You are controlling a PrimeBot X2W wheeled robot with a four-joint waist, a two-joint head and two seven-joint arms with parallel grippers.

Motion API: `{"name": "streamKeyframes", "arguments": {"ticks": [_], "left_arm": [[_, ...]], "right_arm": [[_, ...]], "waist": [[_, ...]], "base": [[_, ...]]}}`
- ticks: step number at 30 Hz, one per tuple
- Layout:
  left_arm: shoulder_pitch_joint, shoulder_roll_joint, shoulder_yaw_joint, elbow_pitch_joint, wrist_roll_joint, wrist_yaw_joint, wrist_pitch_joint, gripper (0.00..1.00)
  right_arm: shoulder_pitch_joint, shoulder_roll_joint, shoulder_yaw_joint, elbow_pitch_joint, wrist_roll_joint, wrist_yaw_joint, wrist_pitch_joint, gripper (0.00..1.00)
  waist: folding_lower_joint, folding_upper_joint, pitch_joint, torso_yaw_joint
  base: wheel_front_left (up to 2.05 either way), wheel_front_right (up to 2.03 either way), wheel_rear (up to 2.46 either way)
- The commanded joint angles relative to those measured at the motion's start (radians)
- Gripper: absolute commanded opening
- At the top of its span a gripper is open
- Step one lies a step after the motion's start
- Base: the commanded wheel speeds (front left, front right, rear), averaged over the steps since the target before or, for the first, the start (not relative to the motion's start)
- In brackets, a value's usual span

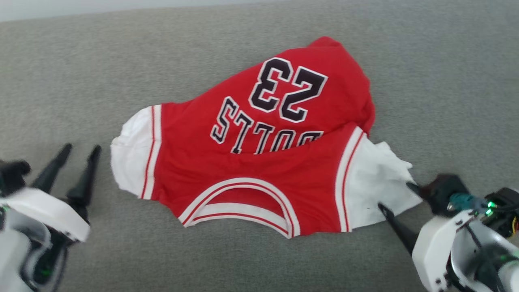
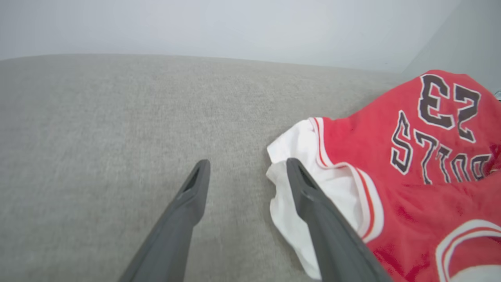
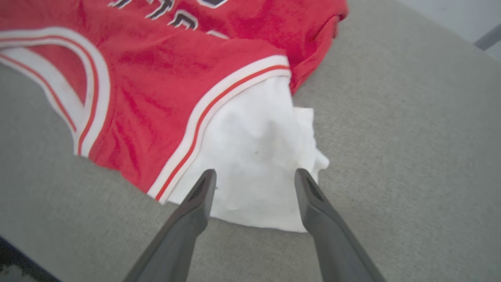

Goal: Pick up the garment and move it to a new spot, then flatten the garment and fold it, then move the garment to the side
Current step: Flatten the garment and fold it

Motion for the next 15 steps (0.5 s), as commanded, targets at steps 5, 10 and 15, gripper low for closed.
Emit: {"name": "streamKeyframes", "arguments": {"ticks": [5, 10, 15], "left_arm": [[0.16, -0.161, 0.243, -0.096, 0.218, 0.006, -0.005, 1.0], [0.265, -0.331, 0.448, -0.223, 0.422, -0.008, -0.005, 1.0], [0.335, -0.465, 0.561, -0.318, 0.579, -0.02, -0.005, 1.0]], "right_arm": [[0.047, -0.104, 0.053, -0.078, 0.037, 0.0, 0.142, 1.0], [0.042, -0.156, 0.073, -0.064, 0.032, 0.0, 0.203, 1.0], [0.023, -0.16, 0.086, -0.004, 0.035, 0.0, 0.187, 1.0]], "waist": [[0.0, 0.0, -0.001, 0.041], [0.0, 0.0, -0.002, 0.085], [0.0, 0.0, 0.004, 0.133]], "base": [[0.0, 0.0, 0.0], [0.0, 0.0, 0.0], [0.0, 0.0, 0.0]]}}
